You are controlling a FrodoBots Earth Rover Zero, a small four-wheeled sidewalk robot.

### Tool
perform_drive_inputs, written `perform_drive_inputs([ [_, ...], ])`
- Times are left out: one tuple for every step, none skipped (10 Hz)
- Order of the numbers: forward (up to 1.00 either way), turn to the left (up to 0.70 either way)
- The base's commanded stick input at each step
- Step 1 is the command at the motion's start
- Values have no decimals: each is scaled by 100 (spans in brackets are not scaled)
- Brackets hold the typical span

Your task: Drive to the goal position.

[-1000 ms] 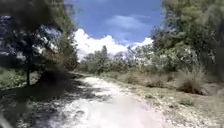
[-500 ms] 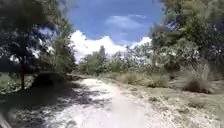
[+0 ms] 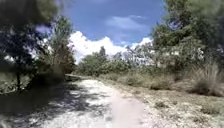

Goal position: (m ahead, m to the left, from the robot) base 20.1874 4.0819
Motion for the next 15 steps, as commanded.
perform_drive_inputs([
  [50, 0],
  [50, 0],
  [50, 0],
  [50, 0],
  [50, 0],
  [50, 0],
  [50, 0],
  [50, 0],
  [50, 0],
  [50, 0],
  [50, 0],
  [50, 0],
  [50, 0],
  [50, 0],
  [50, 0],
])
